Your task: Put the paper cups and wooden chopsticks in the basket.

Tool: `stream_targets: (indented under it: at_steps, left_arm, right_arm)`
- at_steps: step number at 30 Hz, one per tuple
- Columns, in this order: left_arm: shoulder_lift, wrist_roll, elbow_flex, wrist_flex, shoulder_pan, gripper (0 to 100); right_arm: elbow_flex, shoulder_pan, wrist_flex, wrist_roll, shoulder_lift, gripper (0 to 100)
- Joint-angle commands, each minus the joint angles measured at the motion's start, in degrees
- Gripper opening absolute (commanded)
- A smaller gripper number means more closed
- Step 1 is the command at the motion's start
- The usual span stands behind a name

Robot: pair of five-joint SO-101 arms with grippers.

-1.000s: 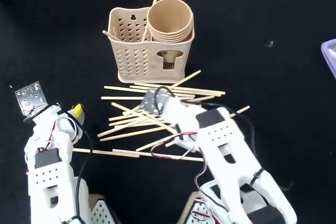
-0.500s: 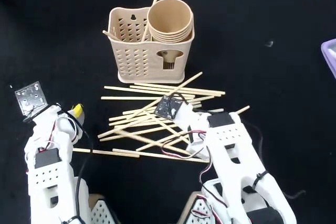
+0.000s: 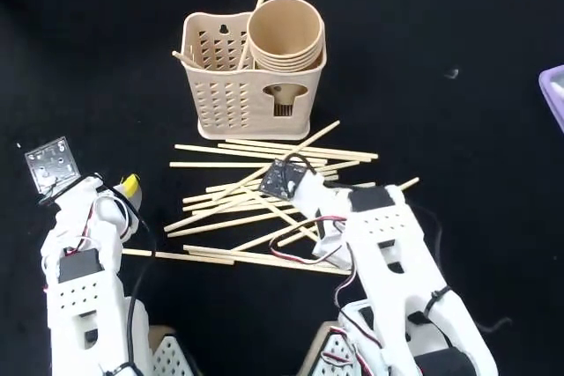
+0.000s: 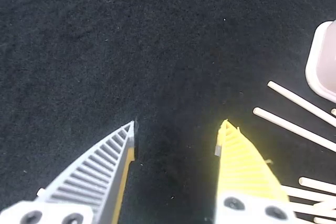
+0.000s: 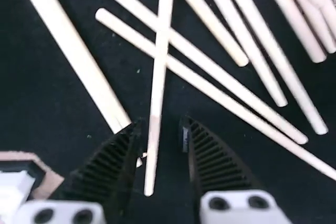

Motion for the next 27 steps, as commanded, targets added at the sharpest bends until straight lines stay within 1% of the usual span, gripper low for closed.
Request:
stream_targets:
  at_steps: [1, 6, 9, 14, 18, 25, 27]
  left_arm:
    - [-0.70, -0.09, -1.71, -1.14, -0.31, 25]
    - [-0.70, -0.09, -1.71, -1.14, -0.31, 25]
    - [-0.70, -0.09, -1.71, -1.14, -0.31, 25]
    - [-0.70, -0.09, -1.71, -1.14, -0.31, 25]
    - [-0.70, -0.09, -1.71, -1.14, -0.31, 25]
    - [-0.70, -0.09, -1.71, -1.14, -0.31, 25]
    - [-0.70, -0.09, -1.71, -1.14, -0.31, 25]
  right_arm:
    - [-1.45, -5.45, 1.67, 0.53, -2.68, 11.4]
    - [2.86, -17.67, 1.23, 0.26, -4.79, 11.4]
    - [5.32, -21.19, 0.18, 0.18, -6.46, 11.6]
    - [10.15, -19.08, -5.89, 0.44, -6.90, 11.6]
    - [13.32, -19.08, -9.32, 0.53, -6.90, 11.6]
    - [13.67, -18.90, -10.11, 0.53, -7.16, 11.3]
    - [13.58, -18.90, -10.11, 0.53, -7.25, 9.7]
